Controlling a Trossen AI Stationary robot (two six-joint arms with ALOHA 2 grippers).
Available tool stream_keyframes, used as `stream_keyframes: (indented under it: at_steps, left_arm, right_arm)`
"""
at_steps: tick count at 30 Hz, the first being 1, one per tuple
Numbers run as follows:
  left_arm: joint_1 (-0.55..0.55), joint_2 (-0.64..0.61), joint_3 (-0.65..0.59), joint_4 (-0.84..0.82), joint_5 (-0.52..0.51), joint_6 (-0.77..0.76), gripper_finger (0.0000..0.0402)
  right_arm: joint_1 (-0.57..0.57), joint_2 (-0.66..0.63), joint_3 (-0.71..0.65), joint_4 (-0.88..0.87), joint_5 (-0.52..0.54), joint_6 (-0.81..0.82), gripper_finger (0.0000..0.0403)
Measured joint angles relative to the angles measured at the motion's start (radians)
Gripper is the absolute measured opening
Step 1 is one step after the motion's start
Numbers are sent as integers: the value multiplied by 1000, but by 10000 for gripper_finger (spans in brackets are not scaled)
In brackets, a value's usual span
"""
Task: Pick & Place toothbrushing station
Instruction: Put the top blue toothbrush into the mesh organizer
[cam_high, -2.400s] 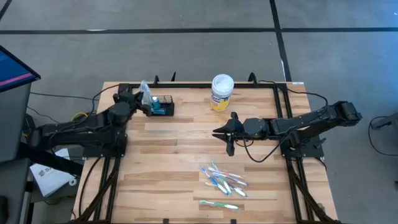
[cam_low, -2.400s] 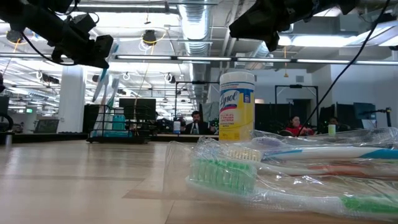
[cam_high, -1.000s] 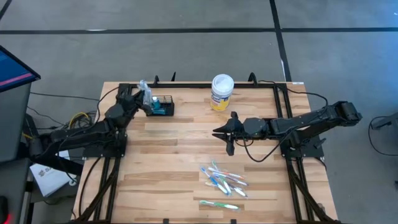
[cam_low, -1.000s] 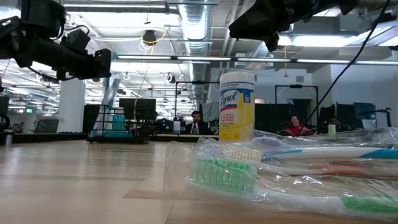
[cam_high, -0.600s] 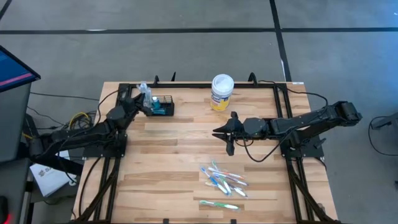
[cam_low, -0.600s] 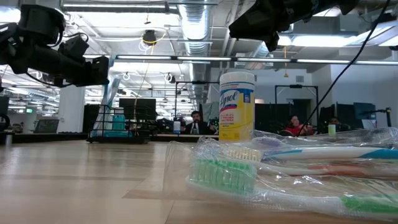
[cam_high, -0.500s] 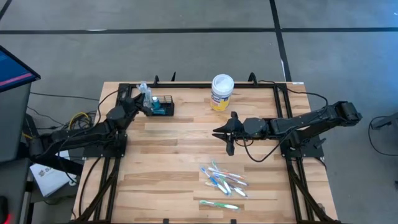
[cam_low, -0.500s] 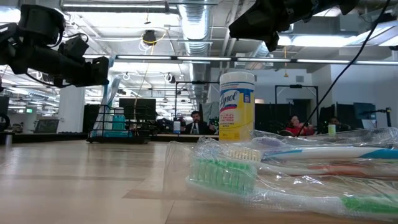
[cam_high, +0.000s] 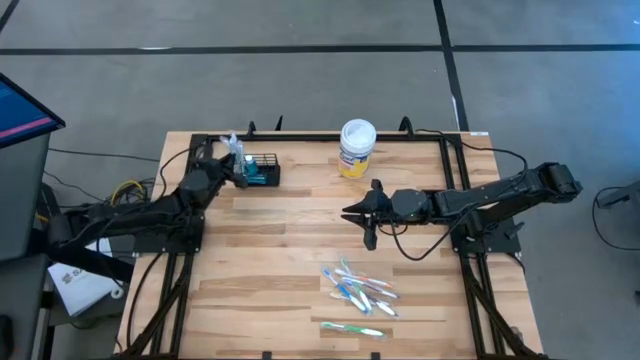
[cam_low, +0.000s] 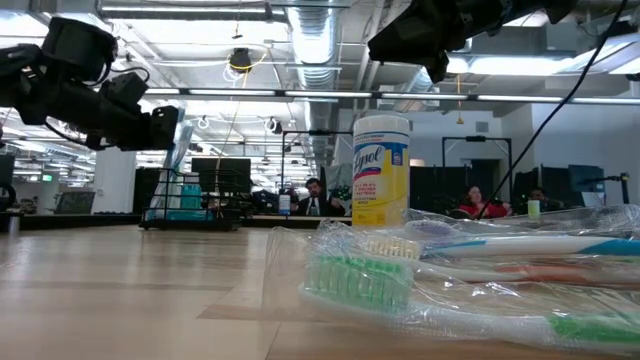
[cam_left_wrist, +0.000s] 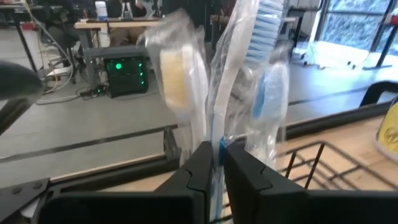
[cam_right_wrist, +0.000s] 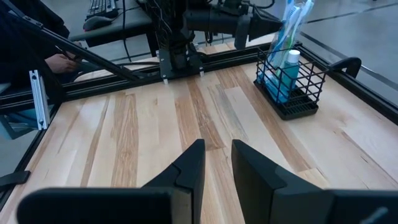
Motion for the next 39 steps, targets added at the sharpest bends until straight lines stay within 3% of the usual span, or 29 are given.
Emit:
stream_keyframes:
  at_steps: [23, 39]
  left_arm:
    - [0, 45, 0, -1, -23, -22, 60]
    - [-37, 45, 0, -1, -30, 16, 127]
  right_arm:
    - [0, 0, 0, 0, 0, 0, 71]
    - [0, 0, 0, 0, 0, 0, 71]
